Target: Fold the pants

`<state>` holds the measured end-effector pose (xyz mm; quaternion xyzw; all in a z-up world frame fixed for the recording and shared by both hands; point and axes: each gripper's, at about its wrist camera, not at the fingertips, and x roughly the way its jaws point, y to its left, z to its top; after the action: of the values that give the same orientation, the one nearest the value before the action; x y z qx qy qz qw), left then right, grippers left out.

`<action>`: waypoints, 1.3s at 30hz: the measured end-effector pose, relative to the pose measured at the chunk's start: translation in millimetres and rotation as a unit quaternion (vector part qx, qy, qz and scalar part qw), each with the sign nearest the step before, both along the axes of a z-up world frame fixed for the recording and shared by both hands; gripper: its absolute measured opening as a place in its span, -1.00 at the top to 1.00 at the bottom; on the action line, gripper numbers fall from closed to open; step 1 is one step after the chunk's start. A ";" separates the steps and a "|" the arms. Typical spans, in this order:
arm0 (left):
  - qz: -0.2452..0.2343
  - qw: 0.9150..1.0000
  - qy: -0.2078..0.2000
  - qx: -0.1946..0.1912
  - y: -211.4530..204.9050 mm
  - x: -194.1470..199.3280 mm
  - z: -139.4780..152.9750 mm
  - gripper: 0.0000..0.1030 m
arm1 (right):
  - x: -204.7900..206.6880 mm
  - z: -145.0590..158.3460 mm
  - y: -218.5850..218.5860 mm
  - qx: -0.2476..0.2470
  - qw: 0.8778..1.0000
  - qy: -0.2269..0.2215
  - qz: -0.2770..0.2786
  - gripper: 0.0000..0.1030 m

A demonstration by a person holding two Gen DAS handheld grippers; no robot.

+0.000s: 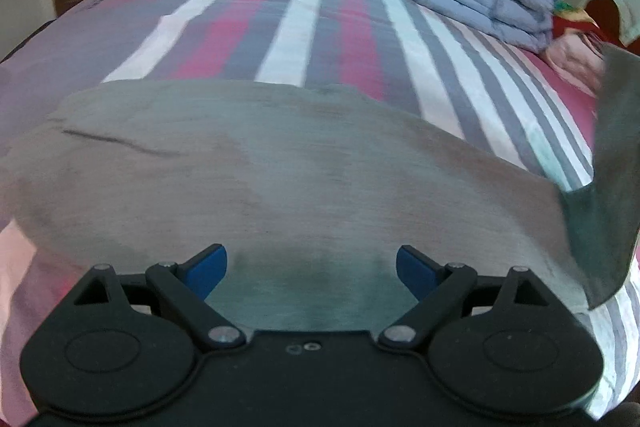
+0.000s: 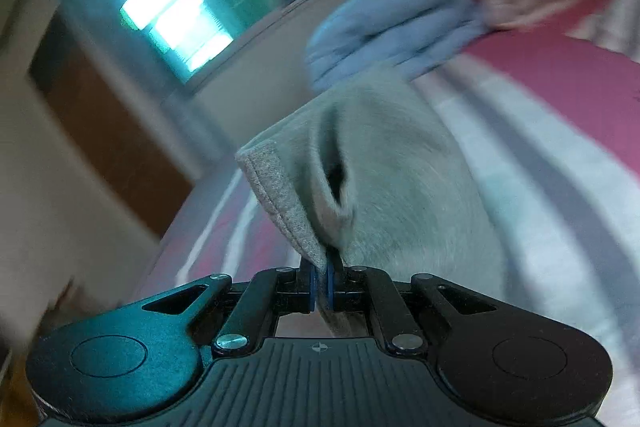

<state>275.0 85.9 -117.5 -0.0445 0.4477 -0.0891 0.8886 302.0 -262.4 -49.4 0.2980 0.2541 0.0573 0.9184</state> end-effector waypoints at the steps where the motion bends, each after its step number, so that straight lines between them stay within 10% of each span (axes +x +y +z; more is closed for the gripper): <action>1: 0.006 1.000 0.001 -0.002 5.7 -0.6 -0.6 -0.65 | 5.0 -2.5 16.7 -0.007 1.000 0.002 0.019 0.90; 11: 0.027 1.000 0.006 -0.006 29.2 -2.4 -5.7 -0.65 | 37.9 -84.9 161.6 -0.071 0.983 0.081 0.150 0.90; 18: 0.028 1.000 0.008 -0.010 29.3 -2.0 -7.3 -0.65 | 37.5 -109.6 173.6 -0.098 0.973 0.114 0.174 0.82; 21: 0.028 1.000 0.008 -0.011 29.8 -2.9 -6.7 -0.65 | 33.5 -106.6 168.5 -0.066 0.970 0.123 0.197 -0.27; 22: 0.028 1.000 0.008 -0.011 29.8 -3.0 -6.7 -0.65 | 31.4 -101.8 169.1 -0.058 0.970 0.114 0.207 -0.97; 23: 0.028 0.999 0.009 -0.012 29.8 -2.6 -6.6 -0.65 | 26.3 -94.3 171.3 -0.061 0.971 0.097 0.212 -1.00; 33: 0.030 0.999 0.009 -0.018 33.3 -2.6 -5.9 -0.65 | 52.6 -74.3 121.6 -0.019 0.990 0.094 0.104 -0.91; 39: 0.034 0.999 0.009 -0.021 36.3 -2.4 -6.2 -0.65 | 66.2 -102.4 144.5 -0.115 0.977 0.150 0.099 0.01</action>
<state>272.6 122.2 -123.7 -0.0794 0.4522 -0.0677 0.8858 368.1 -117.9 -151.8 0.1687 0.4218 0.0727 0.8879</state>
